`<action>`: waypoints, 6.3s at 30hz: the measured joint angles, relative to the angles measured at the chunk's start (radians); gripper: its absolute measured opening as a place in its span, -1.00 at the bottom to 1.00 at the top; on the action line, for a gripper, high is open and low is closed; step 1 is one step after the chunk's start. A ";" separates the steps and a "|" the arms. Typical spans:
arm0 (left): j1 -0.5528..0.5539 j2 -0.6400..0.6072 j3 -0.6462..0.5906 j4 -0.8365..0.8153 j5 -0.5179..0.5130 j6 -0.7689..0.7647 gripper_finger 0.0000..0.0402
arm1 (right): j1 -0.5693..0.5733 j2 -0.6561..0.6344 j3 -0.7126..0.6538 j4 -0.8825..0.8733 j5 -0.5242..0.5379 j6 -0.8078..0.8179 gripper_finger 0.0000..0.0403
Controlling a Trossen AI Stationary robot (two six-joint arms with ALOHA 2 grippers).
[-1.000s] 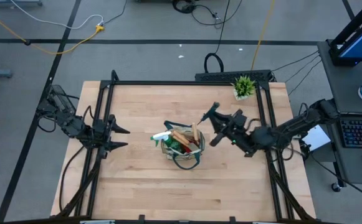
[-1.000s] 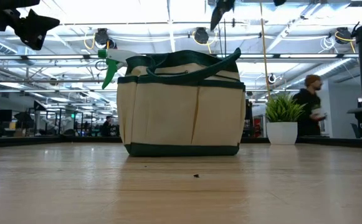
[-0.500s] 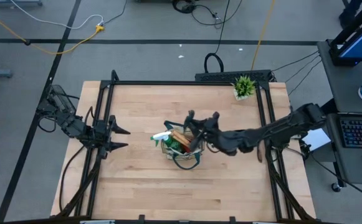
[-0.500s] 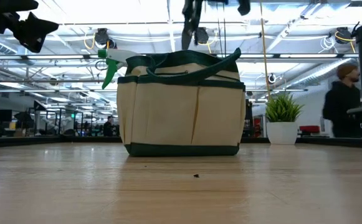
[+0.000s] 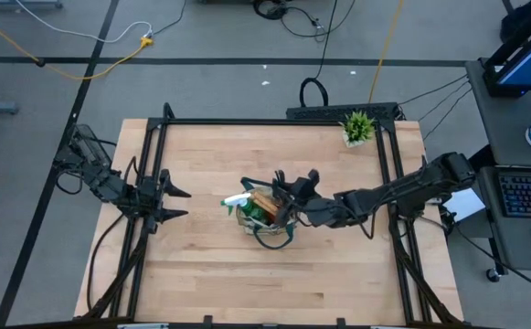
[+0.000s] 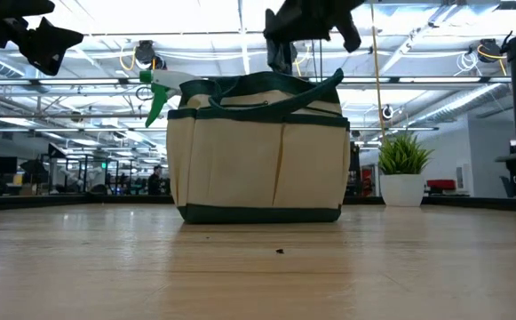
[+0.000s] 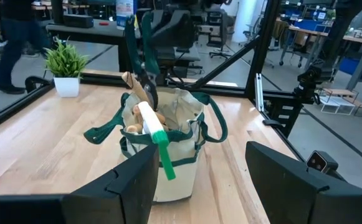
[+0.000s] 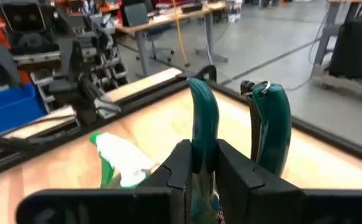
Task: Pick & Place Garden tools in Gardening bag
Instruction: Put the green shear scissors into the gardening bag, then return to Home Position
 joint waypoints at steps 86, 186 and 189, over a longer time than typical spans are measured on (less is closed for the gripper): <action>0.000 0.000 0.000 0.013 0.007 -0.044 0.21 | -0.048 -0.170 -0.001 -0.110 -0.565 -0.198 -0.84; 0.175 -0.165 -0.117 -0.021 0.265 0.220 0.21 | 0.018 -1.525 -0.963 -0.350 -0.557 0.015 -0.98; 0.175 -0.165 -0.121 -0.024 0.264 0.219 0.21 | 0.018 -1.525 -0.964 -0.351 -0.556 -0.028 -0.99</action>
